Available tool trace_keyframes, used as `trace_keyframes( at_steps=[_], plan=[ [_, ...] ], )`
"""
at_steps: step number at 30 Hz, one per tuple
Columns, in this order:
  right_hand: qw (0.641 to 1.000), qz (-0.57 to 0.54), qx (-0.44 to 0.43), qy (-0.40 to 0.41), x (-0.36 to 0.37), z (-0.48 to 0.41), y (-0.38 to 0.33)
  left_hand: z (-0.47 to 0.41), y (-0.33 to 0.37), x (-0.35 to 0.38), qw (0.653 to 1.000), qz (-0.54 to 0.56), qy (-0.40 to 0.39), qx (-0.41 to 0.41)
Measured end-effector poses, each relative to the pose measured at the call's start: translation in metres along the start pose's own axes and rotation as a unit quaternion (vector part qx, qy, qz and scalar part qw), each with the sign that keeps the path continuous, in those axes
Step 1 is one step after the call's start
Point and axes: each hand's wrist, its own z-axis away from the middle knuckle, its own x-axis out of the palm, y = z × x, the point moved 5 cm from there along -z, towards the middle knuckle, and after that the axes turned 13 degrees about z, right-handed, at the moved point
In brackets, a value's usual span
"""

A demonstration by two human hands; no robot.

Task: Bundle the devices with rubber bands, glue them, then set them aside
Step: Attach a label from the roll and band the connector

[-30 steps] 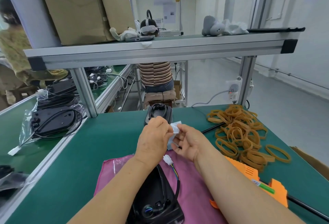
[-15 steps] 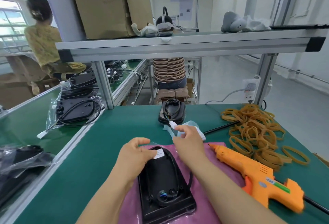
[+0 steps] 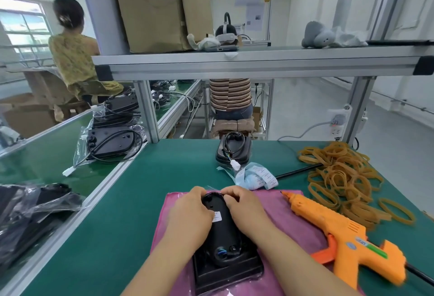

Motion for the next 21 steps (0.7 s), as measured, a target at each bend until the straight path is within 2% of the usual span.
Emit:
trace_keyframes(
  at_steps=[7,13,15,17,19,21],
  plan=[
    [1.0,-0.01,-0.003,0.002,0.001,0.001,0.002,0.001,0.005,0.004,0.992,-0.121,0.011,0.023],
    [1.0,-0.011,-0.006,0.001,-0.001,0.002,0.002,-0.001,-0.004,0.002,0.991,-0.133,0.022,0.026],
    [1.0,-0.015,-0.005,-0.001,-0.002,0.001,0.002,-0.007,-0.016,0.0,0.997,-0.072,0.027,0.003],
    [1.0,0.0,-0.007,-0.013,-0.005,0.0,-0.001,-0.009,-0.025,0.001,0.999,0.047,0.011,-0.016],
    [0.998,0.038,-0.013,-0.045,-0.01,-0.001,-0.005,-0.008,-0.025,0.003,0.991,0.131,-0.014,0.01],
    [0.991,0.11,-0.021,-0.079,-0.02,-0.001,-0.011,-0.005,-0.023,0.002,0.988,0.148,-0.018,0.045]
  ],
)
